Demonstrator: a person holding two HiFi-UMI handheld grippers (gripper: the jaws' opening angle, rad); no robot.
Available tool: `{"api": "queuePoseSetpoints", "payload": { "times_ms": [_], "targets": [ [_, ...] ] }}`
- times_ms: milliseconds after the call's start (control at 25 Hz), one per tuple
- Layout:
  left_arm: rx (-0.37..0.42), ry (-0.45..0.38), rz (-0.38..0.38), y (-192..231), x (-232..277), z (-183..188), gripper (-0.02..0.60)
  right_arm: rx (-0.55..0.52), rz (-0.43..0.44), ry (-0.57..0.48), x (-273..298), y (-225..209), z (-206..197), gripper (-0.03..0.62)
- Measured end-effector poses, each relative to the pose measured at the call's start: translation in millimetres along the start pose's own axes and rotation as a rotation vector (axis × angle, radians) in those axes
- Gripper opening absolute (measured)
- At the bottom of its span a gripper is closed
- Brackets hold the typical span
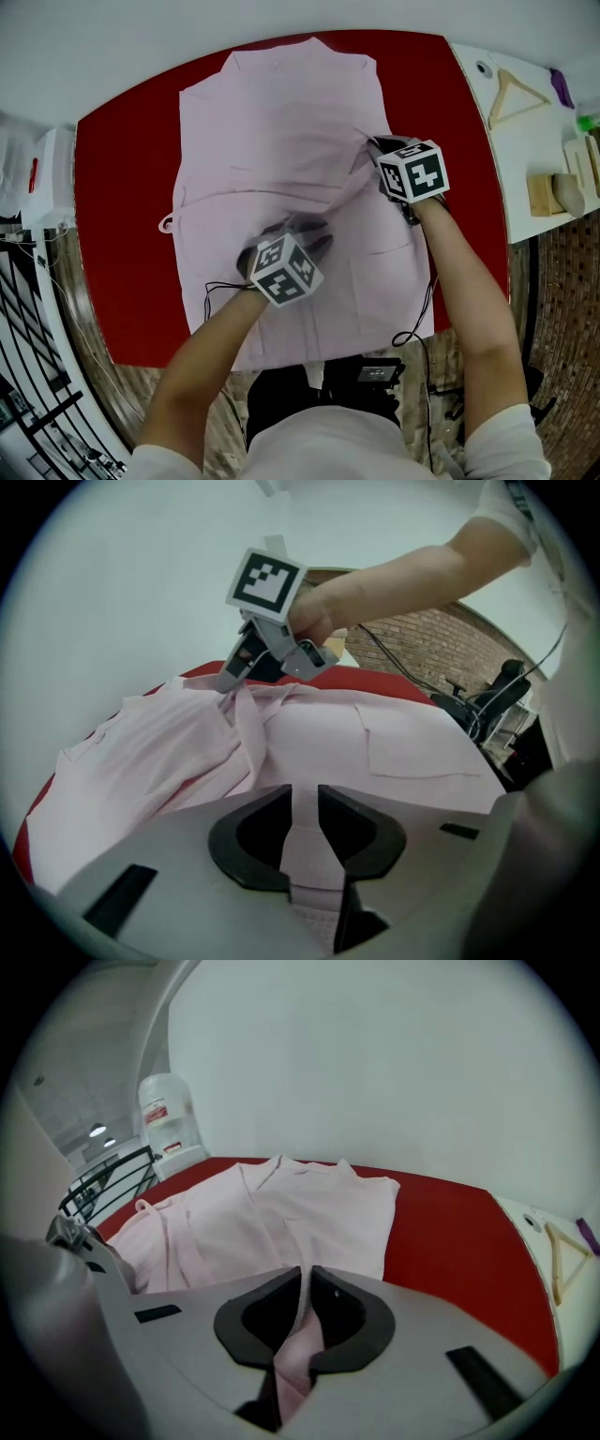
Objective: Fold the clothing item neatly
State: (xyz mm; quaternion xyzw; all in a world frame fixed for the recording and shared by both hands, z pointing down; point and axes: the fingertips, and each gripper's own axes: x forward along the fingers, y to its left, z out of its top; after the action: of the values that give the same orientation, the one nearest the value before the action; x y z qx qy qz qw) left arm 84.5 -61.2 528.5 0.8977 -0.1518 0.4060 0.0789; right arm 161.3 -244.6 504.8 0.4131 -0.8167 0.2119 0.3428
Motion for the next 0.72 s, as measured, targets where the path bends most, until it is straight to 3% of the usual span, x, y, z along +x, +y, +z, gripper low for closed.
{"api": "queuePoseSetpoints", "payload": {
  "times_ms": [120, 200, 240, 400, 480, 560, 720],
  "targets": [
    [-0.003, 0.009, -0.016, -6, 2, -2, 0.08, -0.041, -0.022, 0.017, 7, -4, -2, 0.045],
    [-0.014, 0.005, -0.021, -7, 1, -3, 0.08, -0.057, -0.044, 0.01, 7, -9, 0, 0.165],
    [-0.021, 0.001, -0.022, -7, -1, -3, 0.08, -0.065, -0.058, 0.005, 6, -12, 1, 0.17],
    [-0.05, -0.014, -0.017, -3, -4, -4, 0.08, -0.045, -0.082, -0.014, 0, -16, 2, 0.161],
    [-0.064, -0.018, -0.016, -2, -5, -4, 0.08, -0.007, -0.081, 0.006, 1, -18, -4, 0.028],
    [-0.075, -0.025, -0.015, -1, -7, -3, 0.08, 0.05, -0.069, 0.016, 3, -21, -8, 0.028],
    [-0.09, -0.042, -0.015, -1, -10, -1, 0.08, 0.309, 0.135, -0.121, -8, -5, 14, 0.025]
  ]
}}
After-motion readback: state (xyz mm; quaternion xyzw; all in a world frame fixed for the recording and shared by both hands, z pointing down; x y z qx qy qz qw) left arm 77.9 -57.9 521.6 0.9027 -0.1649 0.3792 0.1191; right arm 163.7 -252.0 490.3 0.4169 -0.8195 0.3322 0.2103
